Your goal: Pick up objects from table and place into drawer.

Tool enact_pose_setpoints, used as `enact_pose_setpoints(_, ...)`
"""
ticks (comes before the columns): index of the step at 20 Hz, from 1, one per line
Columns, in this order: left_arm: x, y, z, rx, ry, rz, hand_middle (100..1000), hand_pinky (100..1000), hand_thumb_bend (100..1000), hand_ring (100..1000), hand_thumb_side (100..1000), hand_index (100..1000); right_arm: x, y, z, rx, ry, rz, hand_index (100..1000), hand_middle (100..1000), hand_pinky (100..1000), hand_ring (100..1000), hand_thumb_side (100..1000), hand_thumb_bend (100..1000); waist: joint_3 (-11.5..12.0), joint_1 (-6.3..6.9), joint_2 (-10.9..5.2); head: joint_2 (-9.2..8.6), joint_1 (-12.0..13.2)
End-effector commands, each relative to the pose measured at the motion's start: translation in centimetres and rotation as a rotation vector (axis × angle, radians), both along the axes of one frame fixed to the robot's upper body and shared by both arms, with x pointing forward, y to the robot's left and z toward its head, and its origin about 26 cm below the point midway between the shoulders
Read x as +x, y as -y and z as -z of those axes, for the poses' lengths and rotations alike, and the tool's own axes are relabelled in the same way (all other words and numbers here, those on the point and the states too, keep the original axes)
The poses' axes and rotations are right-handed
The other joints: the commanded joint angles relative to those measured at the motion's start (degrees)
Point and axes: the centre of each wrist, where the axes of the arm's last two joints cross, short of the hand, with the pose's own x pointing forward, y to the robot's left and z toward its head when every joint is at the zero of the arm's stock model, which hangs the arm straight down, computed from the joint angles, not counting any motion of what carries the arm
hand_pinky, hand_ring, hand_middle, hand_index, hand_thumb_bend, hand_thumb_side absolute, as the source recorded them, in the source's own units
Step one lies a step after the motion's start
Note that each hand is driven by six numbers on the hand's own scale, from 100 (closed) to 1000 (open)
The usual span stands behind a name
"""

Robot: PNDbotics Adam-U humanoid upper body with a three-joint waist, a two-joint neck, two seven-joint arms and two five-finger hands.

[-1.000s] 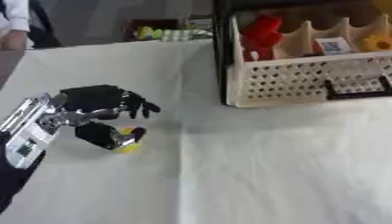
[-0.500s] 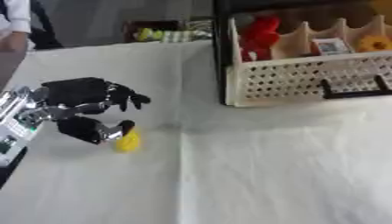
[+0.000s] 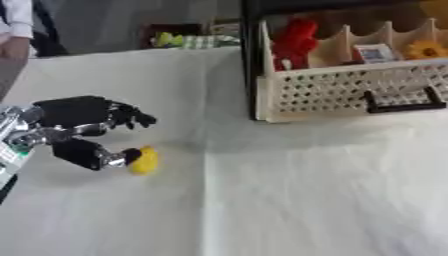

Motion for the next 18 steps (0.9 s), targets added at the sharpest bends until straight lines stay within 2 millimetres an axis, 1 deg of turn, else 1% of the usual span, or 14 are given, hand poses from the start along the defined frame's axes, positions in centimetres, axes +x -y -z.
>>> enact_pose_setpoints(1,-0.2,-1.4,-1.2,0.205,-0.019,0.069,820,579,323,749,1000,1000,-0.5,0.1,-0.7,-0.006,0.028,0.004,468,191,472,590,1000,100,0.1,-0.27,-1.15,0.06,-0.2)
enact_pose_setpoints(5,-0.2,-1.6,-0.6,0.22,-0.023,0.063,816,573,344,744,1000,1000,-0.5,0.1,-0.7,-0.006,0.028,0.005,466,190,472,590,1000,100,0.2,-0.28,-1.12,-0.06,-0.2)
enact_pose_setpoints(14,-0.2,-1.3,0.1,0.216,-0.021,0.076,721,538,321,687,1000,1000,-0.5,0.1,-0.7,-0.004,0.026,0.005,461,187,473,590,1000,100,0.2,-0.36,-0.98,-0.19,0.0)
enact_pose_setpoints(16,-0.1,-1.3,0.3,0.213,-0.022,0.073,709,534,329,679,1000,1000,-0.5,0.1,-0.7,-0.002,0.026,0.006,461,187,473,590,1000,100,0.2,-0.38,-0.96,-0.26,0.0)
enact_pose_setpoints(18,0.0,-1.3,0.4,0.208,-0.02,0.071,671,512,315,639,1000,996,-0.5,0.2,-0.6,0.0,0.024,0.007,461,187,473,590,1000,100,0.1,-0.39,-0.93,-0.29,0.0)
